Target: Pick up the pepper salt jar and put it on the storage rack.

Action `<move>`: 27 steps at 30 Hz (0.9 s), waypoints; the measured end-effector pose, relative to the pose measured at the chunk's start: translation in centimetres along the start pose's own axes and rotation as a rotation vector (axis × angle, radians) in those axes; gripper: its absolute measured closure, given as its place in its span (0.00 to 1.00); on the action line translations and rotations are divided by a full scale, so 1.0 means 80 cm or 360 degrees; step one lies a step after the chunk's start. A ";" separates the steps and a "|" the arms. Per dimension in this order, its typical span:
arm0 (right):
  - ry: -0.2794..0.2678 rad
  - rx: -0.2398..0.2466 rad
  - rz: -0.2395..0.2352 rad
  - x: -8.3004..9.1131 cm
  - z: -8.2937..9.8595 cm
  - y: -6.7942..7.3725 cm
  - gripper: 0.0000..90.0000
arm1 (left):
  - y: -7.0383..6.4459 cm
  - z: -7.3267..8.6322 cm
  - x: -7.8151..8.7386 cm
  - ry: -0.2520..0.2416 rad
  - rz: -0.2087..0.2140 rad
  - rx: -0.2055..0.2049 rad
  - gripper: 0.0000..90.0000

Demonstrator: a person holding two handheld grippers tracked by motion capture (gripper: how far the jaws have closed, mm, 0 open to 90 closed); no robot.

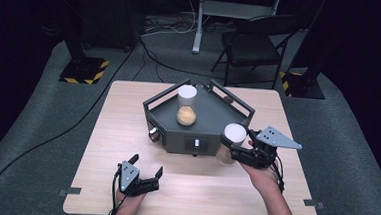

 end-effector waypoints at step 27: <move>-0.0048 0.0049 0.0215 -0.041 -0.047 -0.005 0.35 | 0.001 0.000 0.000 0.0004 0.0002 0.0019 0.01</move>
Point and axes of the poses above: each handheld gripper's, and its own axes: x roughly backward along the jaws, z roughly out of its underside, y roughly to its left, the point moved 10 cm from there along -x, roughly forward along the jaws, and after that the axes turned 9 degrees about -z, right-handed, at the moved point
